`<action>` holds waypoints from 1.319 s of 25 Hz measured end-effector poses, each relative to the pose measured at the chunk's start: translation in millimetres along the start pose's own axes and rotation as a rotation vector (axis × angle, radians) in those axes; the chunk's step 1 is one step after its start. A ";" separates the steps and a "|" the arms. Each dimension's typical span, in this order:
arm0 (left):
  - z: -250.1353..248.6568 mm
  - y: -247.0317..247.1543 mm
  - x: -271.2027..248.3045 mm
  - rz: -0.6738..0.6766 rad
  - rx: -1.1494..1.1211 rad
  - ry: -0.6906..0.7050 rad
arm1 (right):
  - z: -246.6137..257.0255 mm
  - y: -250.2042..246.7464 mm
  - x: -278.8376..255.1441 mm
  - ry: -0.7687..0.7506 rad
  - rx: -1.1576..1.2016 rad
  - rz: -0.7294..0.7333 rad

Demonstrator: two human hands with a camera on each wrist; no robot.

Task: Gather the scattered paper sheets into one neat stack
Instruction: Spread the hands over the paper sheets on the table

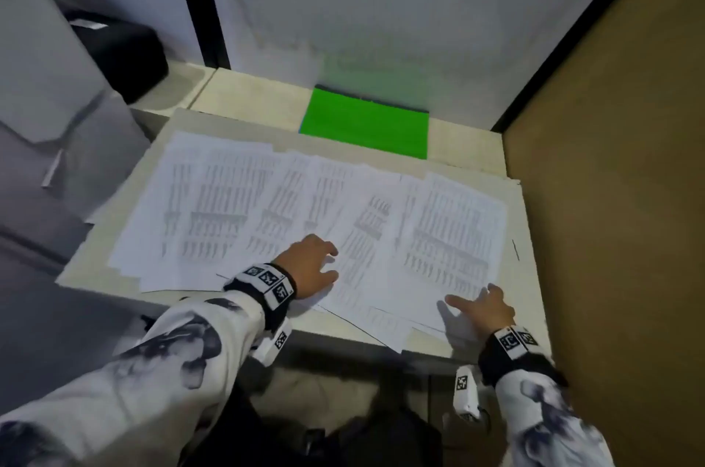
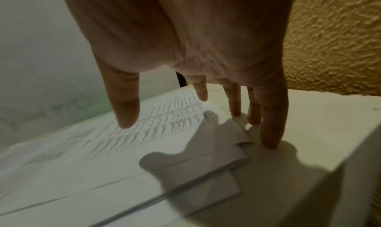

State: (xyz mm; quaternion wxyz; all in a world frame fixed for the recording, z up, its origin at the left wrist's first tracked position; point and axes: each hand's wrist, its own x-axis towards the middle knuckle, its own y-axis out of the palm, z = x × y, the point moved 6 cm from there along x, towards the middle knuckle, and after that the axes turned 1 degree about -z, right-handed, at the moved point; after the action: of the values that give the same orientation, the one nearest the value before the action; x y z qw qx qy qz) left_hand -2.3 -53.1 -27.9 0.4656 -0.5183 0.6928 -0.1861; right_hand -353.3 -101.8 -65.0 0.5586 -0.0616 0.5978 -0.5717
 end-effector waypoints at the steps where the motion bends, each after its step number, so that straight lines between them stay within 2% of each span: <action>1: -8.4 9.3 5.8 0.035 0.021 0.026 | 1.5 3.6 2.7 -0.047 -0.047 0.006; 5: -46.5 38.9 31.0 0.080 0.063 0.123 | 7.6 3.4 10.2 -0.099 -0.123 0.021; 10: -68.3 55.8 42.0 -0.098 0.318 0.161 | 9.2 12.0 -2.0 -0.206 -0.244 0.013; 15: -74.6 74.9 22.0 -0.165 0.464 0.184 | 13.1 5.2 -43.6 -0.224 -0.142 -0.016; 17: -73.8 74.1 19.0 -0.140 0.397 0.132 | 16.3 3.5 -56.9 -0.233 -0.134 -0.015; 22: -69.5 80.3 26.1 -0.100 -0.144 -0.025 | 16.1 27.2 -54.5 -0.255 -0.185 -0.007; 28: -69.4 89.4 43.6 -0.154 -0.487 -0.094 | 9.1 49.7 -4.9 -0.328 -0.329 -0.021; 31: -63.1 83.6 54.3 -0.224 -0.508 -0.135 | 1.4 45.4 -24.2 -0.364 -0.354 -0.020; 33: -62.1 80.7 57.3 -0.224 -0.481 -0.151 | -3.4 39.5 -37.4 -0.393 -0.313 -0.053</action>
State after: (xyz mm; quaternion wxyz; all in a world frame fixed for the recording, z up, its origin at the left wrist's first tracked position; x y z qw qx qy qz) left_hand -100.0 -86.3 -82.7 0.3560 -0.6999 0.6185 -0.0273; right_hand -319.7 -59.7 -73.3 0.6326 -0.2727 0.5572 -0.4636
